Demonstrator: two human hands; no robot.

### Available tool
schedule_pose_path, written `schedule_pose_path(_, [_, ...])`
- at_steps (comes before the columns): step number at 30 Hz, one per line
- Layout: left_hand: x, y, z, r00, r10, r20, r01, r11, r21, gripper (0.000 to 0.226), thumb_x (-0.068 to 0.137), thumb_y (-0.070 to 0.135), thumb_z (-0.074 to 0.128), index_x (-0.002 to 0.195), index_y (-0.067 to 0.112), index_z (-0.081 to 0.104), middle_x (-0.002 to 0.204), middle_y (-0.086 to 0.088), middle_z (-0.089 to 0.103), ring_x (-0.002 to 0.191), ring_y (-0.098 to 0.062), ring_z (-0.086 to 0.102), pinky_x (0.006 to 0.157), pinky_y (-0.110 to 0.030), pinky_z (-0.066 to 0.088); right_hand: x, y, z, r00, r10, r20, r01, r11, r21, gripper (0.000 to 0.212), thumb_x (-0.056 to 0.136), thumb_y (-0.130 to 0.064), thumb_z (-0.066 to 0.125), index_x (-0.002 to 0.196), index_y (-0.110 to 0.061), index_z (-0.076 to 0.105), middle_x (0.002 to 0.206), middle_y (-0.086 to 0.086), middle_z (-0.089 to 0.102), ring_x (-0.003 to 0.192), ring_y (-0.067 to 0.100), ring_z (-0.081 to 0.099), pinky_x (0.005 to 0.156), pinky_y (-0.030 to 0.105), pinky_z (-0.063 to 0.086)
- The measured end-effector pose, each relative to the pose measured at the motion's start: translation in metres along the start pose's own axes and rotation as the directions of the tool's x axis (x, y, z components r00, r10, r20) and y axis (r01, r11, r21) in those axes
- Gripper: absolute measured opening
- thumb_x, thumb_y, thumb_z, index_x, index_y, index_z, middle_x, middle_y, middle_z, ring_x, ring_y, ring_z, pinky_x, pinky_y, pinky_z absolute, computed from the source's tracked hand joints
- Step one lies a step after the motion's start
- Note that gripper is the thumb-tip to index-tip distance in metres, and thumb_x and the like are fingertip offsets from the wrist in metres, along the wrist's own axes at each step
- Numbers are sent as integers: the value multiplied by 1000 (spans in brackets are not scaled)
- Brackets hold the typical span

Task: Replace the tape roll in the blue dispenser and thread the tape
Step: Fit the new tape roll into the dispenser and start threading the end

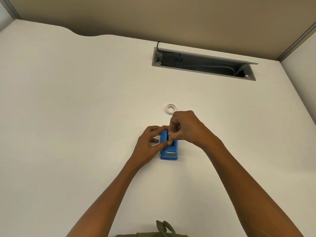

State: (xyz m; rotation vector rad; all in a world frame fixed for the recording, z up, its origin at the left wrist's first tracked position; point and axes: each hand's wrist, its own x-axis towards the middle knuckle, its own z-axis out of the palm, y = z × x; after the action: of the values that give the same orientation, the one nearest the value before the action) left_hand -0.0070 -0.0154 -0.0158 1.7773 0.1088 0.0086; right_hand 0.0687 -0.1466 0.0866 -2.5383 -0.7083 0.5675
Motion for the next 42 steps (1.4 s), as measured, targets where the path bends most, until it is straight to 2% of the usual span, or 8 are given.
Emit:
schedule_pose_path(9, [0,-1,0,1000,5,1,-5,1000,15,48,78,27,71,124,25,56,119,3,54,108,-11,55,85,-26,53,-4,6,4,996,-53,-74,54,998,12,8,71,-3,66,77,0,70,85,12,64,78,25,63,74,42,53])
schedule_pose_path(16, [0,-2,-1,1000,24,2,-24,999,25,45,79,28,71,119,37,54,118,6,53,106,-9,56,83,-21,52,-7,10,5,997,-83,-6,83,997,-3,16,66,-10,75,78,-6,65,89,7,60,77,21,63,73,41,54])
schedule_pose_path(19, [0,-2,0,1000,28,0,-28,999,27,44,79,28,71,117,39,53,117,7,54,105,-10,56,82,-20,52,-4,10,4,997,-72,-4,72,997,-8,17,65,-9,77,76,-6,64,86,6,61,75,19,62,70,36,54])
schedule_pose_path(24, [1,-3,0,1000,14,-3,-14,999,38,48,79,26,71,124,23,56,119,2,54,104,-14,56,82,-22,52,0,11,2,998,-54,-10,54,998,21,10,67,-3,72,76,-4,67,81,6,63,69,16,60,64,25,49])
schedule_pose_path(28, [1,-2,0,1000,3,-2,-3,1000,30,49,79,26,71,125,21,56,120,2,54,104,-15,56,84,-24,53,0,12,1,998,-62,3,62,998,31,9,69,-1,69,78,-3,68,83,8,67,69,14,59,62,19,47])
schedule_pose_path(38, [2,-3,0,1000,-3,1,3,999,38,48,79,28,70,125,22,55,121,1,53,104,-14,56,82,-22,52,-4,17,3,993,-112,-46,114,992,46,6,72,-4,67,78,-3,69,86,9,65,74,21,63,75,40,55])
schedule_pose_path(42, [2,-4,-1,1000,4,6,-4,1000,29,49,80,28,70,126,22,56,120,3,53,104,-14,56,82,-21,52,-7,19,2,992,-117,-39,120,990,72,12,72,-5,68,83,-3,71,89,7,64,77,20,65,76,40,56])
